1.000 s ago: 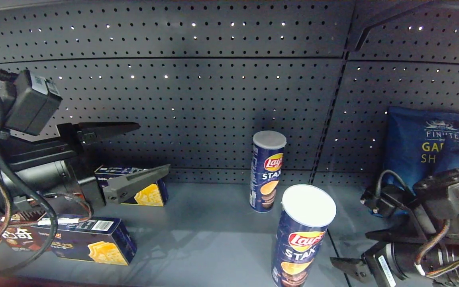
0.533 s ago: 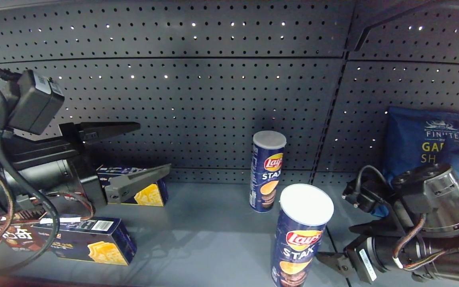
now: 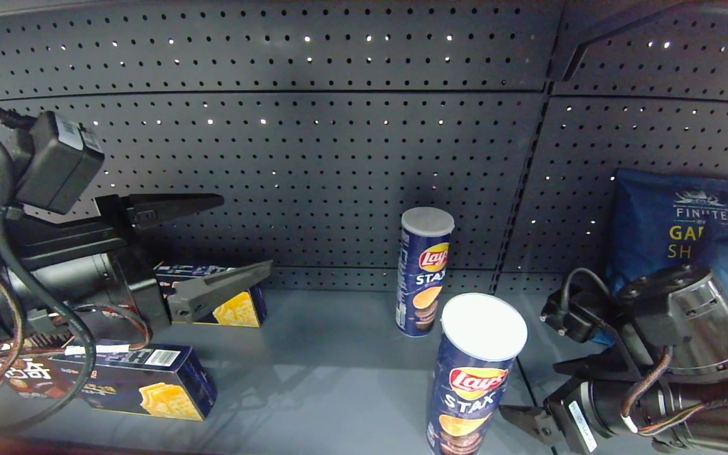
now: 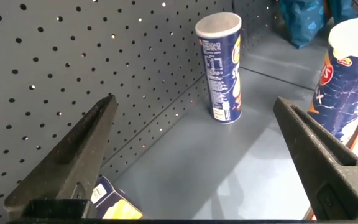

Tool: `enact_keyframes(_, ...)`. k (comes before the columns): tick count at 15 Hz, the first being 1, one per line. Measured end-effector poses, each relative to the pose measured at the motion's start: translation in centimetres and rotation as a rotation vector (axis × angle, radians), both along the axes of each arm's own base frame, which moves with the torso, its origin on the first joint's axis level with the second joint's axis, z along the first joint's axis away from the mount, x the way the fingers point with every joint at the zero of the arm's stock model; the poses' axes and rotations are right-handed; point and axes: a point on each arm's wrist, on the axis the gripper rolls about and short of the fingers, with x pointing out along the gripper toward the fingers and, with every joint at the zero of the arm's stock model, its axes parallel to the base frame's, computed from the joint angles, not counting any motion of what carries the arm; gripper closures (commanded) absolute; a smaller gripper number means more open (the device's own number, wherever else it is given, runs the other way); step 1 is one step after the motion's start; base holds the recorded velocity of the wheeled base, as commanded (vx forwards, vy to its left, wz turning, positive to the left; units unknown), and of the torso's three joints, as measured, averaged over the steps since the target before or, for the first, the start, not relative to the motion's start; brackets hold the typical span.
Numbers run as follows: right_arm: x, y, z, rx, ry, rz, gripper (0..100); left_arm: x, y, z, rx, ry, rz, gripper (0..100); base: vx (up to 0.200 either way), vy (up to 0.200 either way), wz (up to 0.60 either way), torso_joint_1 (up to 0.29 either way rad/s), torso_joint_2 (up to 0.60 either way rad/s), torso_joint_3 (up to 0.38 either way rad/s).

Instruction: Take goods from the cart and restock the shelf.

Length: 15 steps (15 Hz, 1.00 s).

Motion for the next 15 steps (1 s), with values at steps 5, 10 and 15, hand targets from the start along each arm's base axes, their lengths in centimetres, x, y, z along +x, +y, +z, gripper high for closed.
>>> enact_keyframes(5,0.4,0.4,0.3,0.005,-0.008,0.0,0,-0.1,0.0,-0.2,0.002,0.005,0.0,0,0.0,0.0,0.0,0.0,0.0,0.0)
enact_keyframes(10,0.8,0.9,0.2,0.002,-0.006,0.005,0,-0.2,0.0,-0.2,0.003,0.006,-0.004,0,0.0,0.0,0.0,0.0,0.0,0.0)
enact_keyframes(15,1.0,1.6,0.2,0.002,-0.006,0.024,0,-0.2,0.0,-0.3,0.003,0.006,-0.005,0,0.0,0.0,0.0,0.0,0.0,0.0)
